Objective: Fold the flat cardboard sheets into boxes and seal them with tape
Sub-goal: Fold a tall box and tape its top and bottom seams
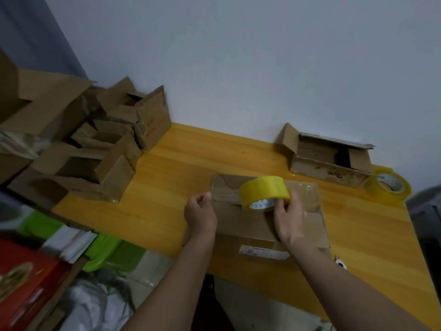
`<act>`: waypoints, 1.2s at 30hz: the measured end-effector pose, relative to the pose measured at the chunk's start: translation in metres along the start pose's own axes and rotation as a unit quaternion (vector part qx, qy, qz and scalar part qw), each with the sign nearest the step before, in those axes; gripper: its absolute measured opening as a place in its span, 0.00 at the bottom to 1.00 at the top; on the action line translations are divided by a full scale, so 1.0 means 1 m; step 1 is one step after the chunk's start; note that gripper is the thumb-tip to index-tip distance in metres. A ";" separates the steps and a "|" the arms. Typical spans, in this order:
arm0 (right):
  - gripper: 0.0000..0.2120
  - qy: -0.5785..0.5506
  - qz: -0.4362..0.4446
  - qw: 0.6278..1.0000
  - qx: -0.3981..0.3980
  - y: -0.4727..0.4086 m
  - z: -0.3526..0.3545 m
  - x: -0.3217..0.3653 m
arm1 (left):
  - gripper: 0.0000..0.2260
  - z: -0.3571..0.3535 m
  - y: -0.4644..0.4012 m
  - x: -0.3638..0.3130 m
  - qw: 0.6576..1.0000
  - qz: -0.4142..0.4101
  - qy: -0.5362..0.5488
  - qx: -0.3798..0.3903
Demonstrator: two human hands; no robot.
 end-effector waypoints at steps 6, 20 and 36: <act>0.11 -0.083 0.050 0.995 0.014 0.002 -0.007 0.036 | 0.07 0.012 -0.017 0.010 0.998 0.052 0.008 -0.046; 0.11 0.059 0.165 0.984 0.030 -0.010 -0.018 0.082 | 0.09 0.008 -0.046 0.027 0.983 0.163 0.088 -0.005; 0.19 0.009 0.117 0.989 0.092 -0.011 -0.023 0.086 | 0.41 -0.020 -0.016 0.020 0.900 -0.174 -0.139 0.375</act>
Point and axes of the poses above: each hand's wrist, its own y-axis away from the middle knuckle, its own z-axis out of the back of the hand, x = y × z, the point moved 6 cm from there along -y, towards the middle knuckle, and after that the axes turned 12 degrees about y, right-handed, at the moved point
